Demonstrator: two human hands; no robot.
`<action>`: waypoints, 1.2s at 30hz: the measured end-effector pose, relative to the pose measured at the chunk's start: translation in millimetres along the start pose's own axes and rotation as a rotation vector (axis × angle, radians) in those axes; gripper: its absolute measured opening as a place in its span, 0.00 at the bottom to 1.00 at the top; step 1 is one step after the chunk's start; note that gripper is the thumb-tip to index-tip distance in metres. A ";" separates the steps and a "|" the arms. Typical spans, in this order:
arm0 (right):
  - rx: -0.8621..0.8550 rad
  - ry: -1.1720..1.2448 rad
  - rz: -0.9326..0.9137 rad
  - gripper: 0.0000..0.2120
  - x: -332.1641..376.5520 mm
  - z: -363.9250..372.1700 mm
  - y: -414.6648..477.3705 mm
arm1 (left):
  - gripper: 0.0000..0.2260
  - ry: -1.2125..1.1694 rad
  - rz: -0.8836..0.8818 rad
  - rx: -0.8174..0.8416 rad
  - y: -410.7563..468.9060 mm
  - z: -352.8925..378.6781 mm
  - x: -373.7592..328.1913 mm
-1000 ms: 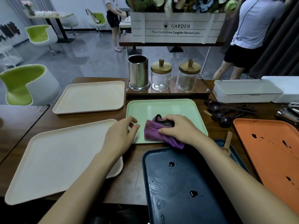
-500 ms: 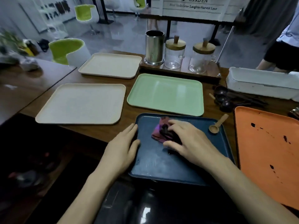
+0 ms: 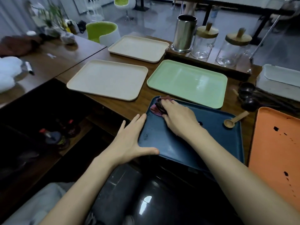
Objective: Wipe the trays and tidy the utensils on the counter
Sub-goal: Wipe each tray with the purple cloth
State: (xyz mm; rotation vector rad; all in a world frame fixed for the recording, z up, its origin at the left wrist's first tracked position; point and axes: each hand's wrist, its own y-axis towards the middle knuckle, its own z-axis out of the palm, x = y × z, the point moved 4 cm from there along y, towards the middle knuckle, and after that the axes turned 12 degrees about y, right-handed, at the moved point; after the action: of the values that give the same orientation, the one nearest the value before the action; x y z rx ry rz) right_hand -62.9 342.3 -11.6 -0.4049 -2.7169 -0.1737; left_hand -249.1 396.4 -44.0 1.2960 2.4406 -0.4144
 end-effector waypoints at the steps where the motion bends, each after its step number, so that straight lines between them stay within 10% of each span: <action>1: 0.001 -0.006 -0.006 0.20 2.7 2.8 3.3 | 0.61 -0.011 0.002 0.007 -0.1 0.0 0.0; 36: 0.097 0.115 0.016 0.20 30.4 6.2 -12.4 | 0.63 -0.052 0.034 -0.031 6.4 0.0 12.8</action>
State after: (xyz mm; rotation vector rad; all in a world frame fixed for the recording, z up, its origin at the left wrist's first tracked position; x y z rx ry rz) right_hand -95.8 339.3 -6.2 -0.3760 -2.5962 -0.0588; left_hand -250.5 409.2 -50.2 1.2960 2.3692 -0.3948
